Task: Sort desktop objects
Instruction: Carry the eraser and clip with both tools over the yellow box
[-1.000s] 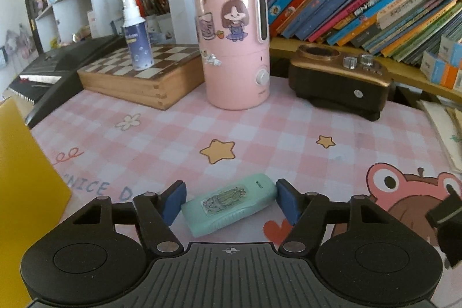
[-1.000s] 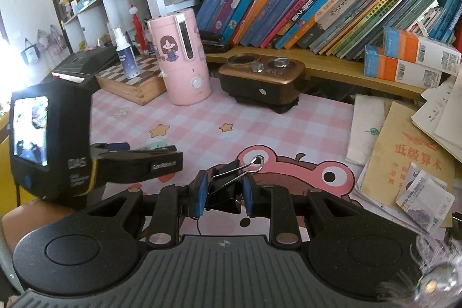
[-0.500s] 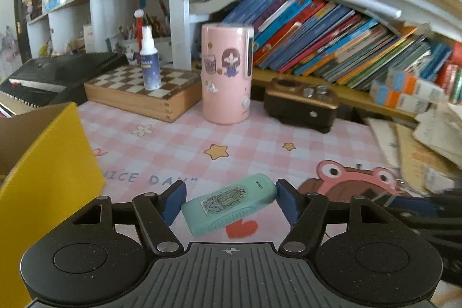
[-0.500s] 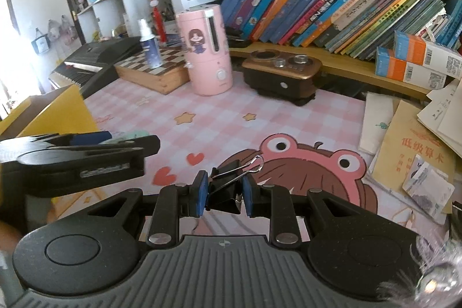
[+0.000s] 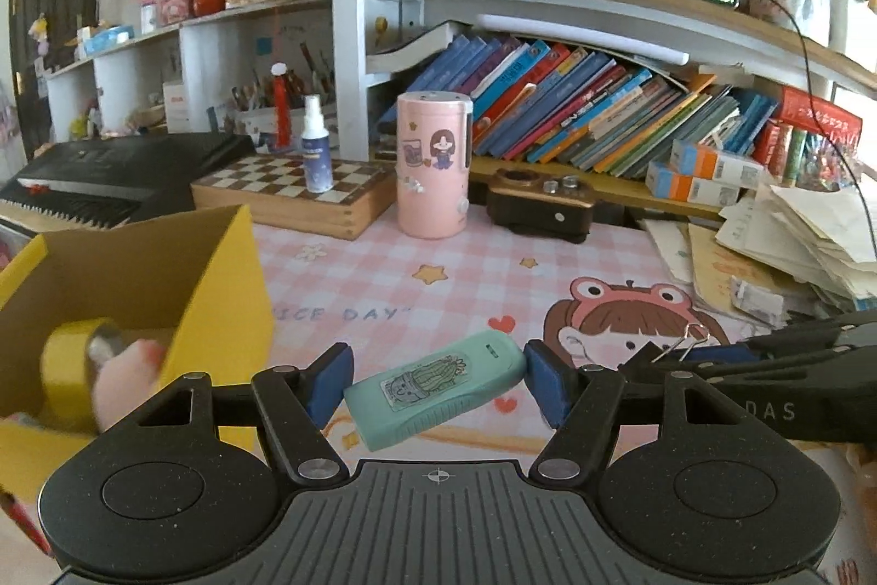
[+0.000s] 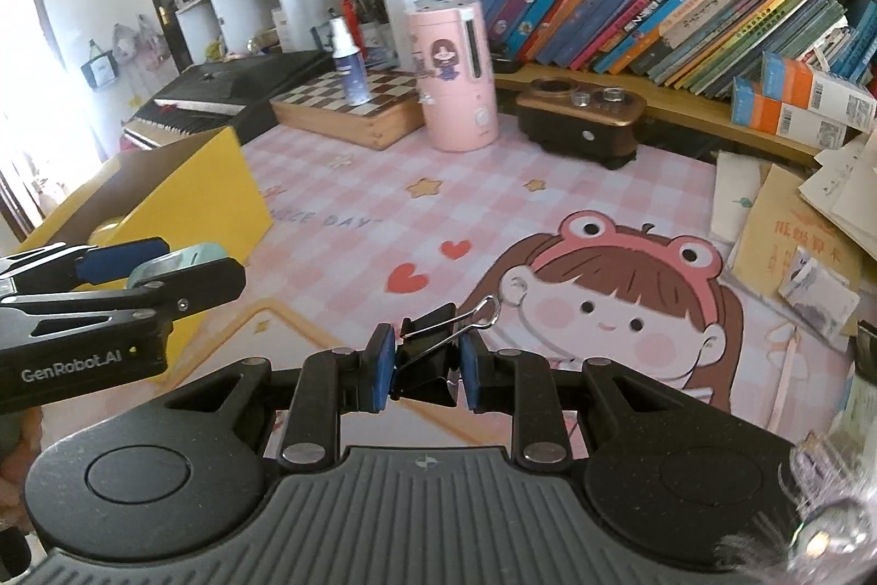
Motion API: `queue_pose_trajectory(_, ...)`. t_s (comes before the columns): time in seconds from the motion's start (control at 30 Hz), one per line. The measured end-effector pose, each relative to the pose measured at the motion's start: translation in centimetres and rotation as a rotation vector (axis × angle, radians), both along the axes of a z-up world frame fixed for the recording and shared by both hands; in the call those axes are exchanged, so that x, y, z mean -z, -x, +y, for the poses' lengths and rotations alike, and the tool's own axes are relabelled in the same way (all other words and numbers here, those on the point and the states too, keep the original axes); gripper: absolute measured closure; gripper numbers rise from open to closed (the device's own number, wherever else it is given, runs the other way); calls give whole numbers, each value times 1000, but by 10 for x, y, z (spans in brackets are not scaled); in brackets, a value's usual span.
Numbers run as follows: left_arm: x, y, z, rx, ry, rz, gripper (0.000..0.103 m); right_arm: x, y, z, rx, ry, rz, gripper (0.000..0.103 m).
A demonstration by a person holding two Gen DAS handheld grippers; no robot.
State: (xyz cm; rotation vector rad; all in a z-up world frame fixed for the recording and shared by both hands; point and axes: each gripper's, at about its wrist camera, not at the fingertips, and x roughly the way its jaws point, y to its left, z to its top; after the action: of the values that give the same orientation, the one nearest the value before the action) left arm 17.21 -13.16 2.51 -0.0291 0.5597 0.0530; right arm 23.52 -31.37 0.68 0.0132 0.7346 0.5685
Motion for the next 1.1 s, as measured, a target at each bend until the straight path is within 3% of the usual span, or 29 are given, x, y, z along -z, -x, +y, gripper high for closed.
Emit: queue_pose_trajectory(1.1,12,146,120,-16,67,75,35,6,155,133,-56,68,85,80)
